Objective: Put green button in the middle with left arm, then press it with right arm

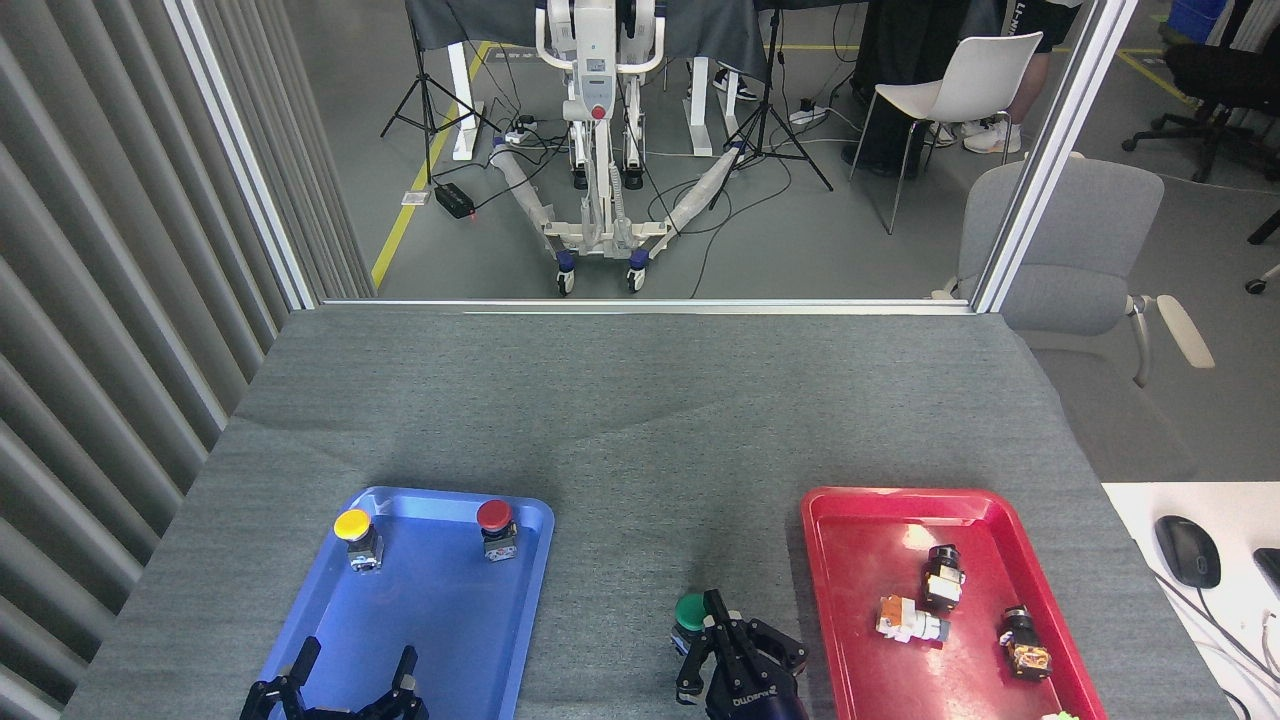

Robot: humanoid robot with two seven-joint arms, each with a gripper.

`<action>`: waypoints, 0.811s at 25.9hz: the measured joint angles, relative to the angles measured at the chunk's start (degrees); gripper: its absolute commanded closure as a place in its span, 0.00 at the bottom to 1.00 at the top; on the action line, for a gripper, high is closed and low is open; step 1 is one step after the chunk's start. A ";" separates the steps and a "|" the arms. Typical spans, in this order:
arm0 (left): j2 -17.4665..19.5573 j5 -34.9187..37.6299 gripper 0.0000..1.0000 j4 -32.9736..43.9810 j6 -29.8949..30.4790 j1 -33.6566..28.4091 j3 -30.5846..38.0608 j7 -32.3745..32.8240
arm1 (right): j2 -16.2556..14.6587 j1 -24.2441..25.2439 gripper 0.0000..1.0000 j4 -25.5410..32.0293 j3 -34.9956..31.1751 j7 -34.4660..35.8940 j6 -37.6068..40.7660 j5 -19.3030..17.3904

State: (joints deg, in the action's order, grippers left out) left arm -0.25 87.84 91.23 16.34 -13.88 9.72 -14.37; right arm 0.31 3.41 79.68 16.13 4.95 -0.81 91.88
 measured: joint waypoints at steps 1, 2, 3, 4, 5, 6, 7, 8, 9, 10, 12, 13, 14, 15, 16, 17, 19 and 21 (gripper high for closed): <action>0.01 -0.04 0.01 -0.02 0.00 0.02 -0.01 -0.14 | 0.23 -0.31 0.94 -0.56 0.30 -0.04 -0.14 -0.01; 0.02 -0.06 0.01 -0.04 0.04 0.03 -0.02 -0.23 | 0.45 -0.56 0.94 -1.13 0.52 -0.12 -0.25 -0.02; 0.03 -0.09 0.01 -0.05 0.06 0.05 -0.03 -0.28 | 0.63 -0.81 0.94 -1.67 0.70 -0.18 -0.33 -0.02; 0.05 -0.10 0.01 -0.06 0.06 0.05 -0.04 -0.31 | 0.76 -0.96 0.94 -2.22 0.86 -0.18 -0.43 -0.03; 0.06 -0.12 0.01 -0.12 0.06 0.06 -0.05 -0.34 | 0.87 -1.07 0.94 -2.85 1.05 -0.18 -0.49 -0.03; 0.07 -0.13 0.01 -0.18 0.07 0.06 -0.05 -0.36 | 0.93 -1.26 0.93 -3.29 1.18 -0.28 -0.64 -0.03; 0.07 -0.15 0.01 -0.23 0.08 0.07 -0.05 -0.37 | 0.96 -1.32 0.93 -3.66 1.26 -0.28 -0.76 -0.03; 0.08 -0.17 0.01 -0.28 0.09 0.08 -0.05 -0.38 | 0.96 -1.29 0.93 -4.01 1.31 -0.20 -0.82 -0.03; 0.08 -0.18 0.01 -0.29 0.09 0.09 -0.05 -0.39 | 0.95 -1.38 0.93 -4.22 1.36 -0.17 -0.86 -0.03; 0.08 -0.19 0.01 -0.32 0.11 0.10 -0.06 -0.39 | 0.93 -1.38 0.93 -4.36 1.38 -0.04 -0.88 -0.04; 0.08 -0.20 0.01 -0.34 0.12 0.12 -0.06 -0.39 | 0.89 -1.39 0.93 -4.56 1.38 0.05 -0.92 -0.04; 0.07 -0.20 0.01 -0.35 0.12 0.12 -0.05 -0.39 | 0.88 -1.39 0.93 -4.58 1.37 0.07 -0.94 -0.05; 0.07 -0.20 0.01 -0.35 0.12 0.13 -0.06 -0.39 | 0.88 -1.39 0.93 -4.59 1.37 0.09 -0.98 -0.07; 0.07 -0.20 0.01 -0.35 0.12 0.13 -0.06 -0.39 | 0.89 -1.38 0.92 -4.50 1.37 0.21 -1.25 -0.08; 0.06 -0.20 0.01 -0.35 0.12 0.14 -0.05 -0.39 | 0.89 -1.37 0.92 -4.29 1.37 0.34 -1.50 -0.09; 0.05 -0.21 0.01 -0.35 0.12 0.16 -0.06 -0.39 | 0.89 -1.34 0.92 -3.95 1.40 0.35 -1.76 -0.10; 0.03 -0.21 0.01 -0.35 0.12 0.16 -0.06 -0.39 | 0.90 -1.34 0.92 -3.02 1.41 -0.07 -2.21 -0.11; 0.02 -0.21 0.01 -0.35 0.12 0.17 -0.06 -0.39 | 0.80 -1.31 0.90 -1.61 1.42 -0.46 -2.79 -0.11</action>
State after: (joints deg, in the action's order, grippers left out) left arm -0.23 87.63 90.88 16.45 -13.71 9.67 -14.76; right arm 1.11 2.09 78.08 17.55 4.50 -3.60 91.77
